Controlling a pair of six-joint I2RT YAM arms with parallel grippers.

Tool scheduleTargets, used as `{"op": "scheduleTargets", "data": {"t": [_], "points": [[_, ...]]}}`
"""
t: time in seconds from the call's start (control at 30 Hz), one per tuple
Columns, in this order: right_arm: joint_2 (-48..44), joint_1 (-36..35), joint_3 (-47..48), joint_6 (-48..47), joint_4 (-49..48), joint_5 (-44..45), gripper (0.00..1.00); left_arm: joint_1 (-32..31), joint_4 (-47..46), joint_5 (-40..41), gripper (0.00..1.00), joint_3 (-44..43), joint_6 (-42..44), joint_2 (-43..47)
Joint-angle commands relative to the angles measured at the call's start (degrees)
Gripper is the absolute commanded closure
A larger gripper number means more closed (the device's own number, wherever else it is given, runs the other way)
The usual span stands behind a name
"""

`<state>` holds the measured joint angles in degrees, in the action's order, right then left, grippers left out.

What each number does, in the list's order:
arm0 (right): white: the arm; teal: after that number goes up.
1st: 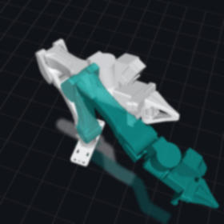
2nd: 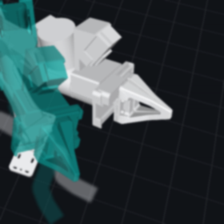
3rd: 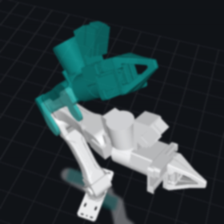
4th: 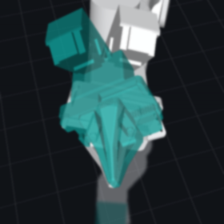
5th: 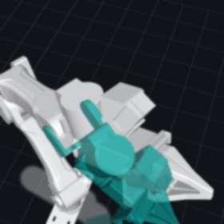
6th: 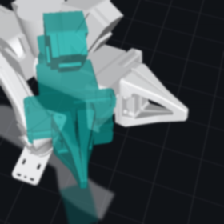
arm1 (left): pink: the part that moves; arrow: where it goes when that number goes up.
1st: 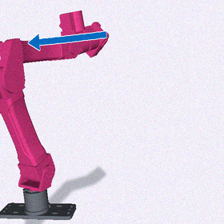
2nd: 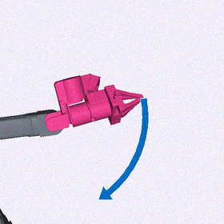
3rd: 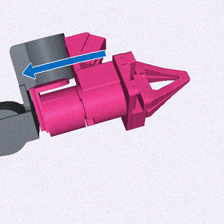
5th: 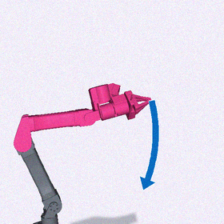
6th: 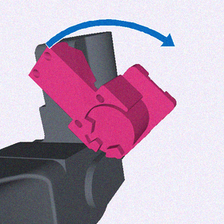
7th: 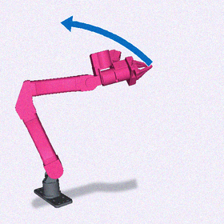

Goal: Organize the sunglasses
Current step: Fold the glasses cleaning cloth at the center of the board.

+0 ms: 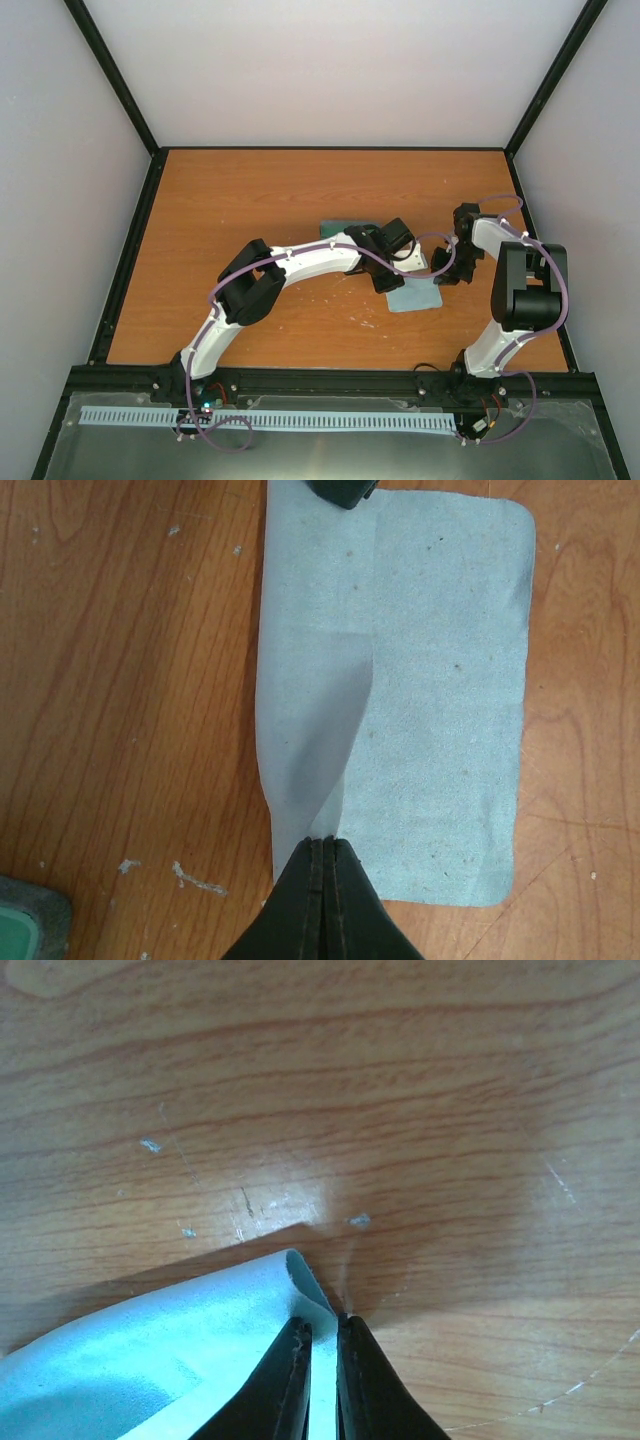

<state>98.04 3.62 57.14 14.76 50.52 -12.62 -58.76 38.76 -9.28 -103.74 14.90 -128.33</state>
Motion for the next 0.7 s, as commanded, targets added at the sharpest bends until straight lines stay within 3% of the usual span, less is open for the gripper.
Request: {"op": "scheduleTargets", "data": {"t": [0.0,0.2,0.67], "points": [[0.8,0.2,-0.6,-0.1,-0.5,-0.9,0.93,0.1,-0.7,0.0,0.99,-1.1,-0.4,1.7],[1.2,0.2,-0.7,-0.6,-0.7,-0.5,0.97,0.0,-0.8,0.1,0.99,-1.0,-0.3,1.8],[-4.4,0.2,3.0,0.5,3.0,0.2,0.97,0.0,-0.6,0.3,0.99,-1.1,-0.4,1.9]]}}
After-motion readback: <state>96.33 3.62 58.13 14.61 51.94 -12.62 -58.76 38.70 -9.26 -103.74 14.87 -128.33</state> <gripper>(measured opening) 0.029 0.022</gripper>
